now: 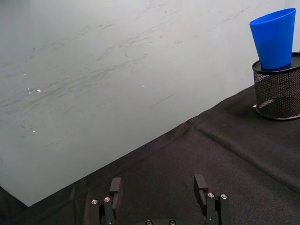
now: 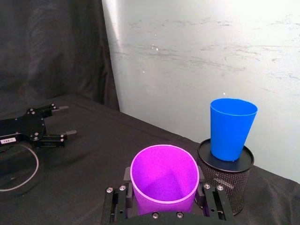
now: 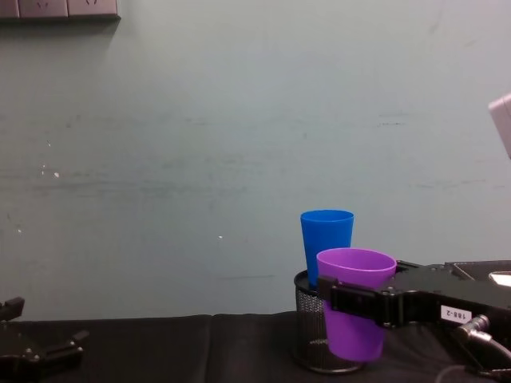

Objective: Pick up one cup with a gripper and tap it against the other cup.

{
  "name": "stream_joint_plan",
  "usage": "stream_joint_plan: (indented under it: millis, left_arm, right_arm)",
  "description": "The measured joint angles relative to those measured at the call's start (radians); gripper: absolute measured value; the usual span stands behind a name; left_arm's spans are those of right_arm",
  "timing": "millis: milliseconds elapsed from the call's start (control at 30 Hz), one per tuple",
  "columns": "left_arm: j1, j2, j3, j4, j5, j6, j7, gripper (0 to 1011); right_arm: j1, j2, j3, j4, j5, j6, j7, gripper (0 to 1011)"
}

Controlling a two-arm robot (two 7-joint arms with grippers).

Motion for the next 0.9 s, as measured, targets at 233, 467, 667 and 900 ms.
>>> stream_joint_plan:
  millis: [233, 467, 667, 900]
  left_arm:
    - [0.0, 0.0, 0.0, 0.0, 0.0, 0.0, 0.0, 1000]
    - [0.0, 0.0, 0.0, 0.0, 0.0, 0.0, 0.0, 1000]
    - [0.0, 0.0, 0.0, 0.0, 0.0, 0.0, 0.0, 1000]
    - [0.0, 0.0, 0.0, 0.0, 0.0, 0.0, 0.0, 1000]
  right_arm:
    - [0.0, 0.0, 0.0, 0.0, 0.0, 0.0, 0.0, 734]
    - [0.0, 0.0, 0.0, 0.0, 0.0, 0.0, 0.0, 734]
    - [0.0, 0.0, 0.0, 0.0, 0.0, 0.0, 0.0, 734]
    - [0.0, 0.0, 0.0, 0.0, 0.0, 0.0, 0.0, 734]
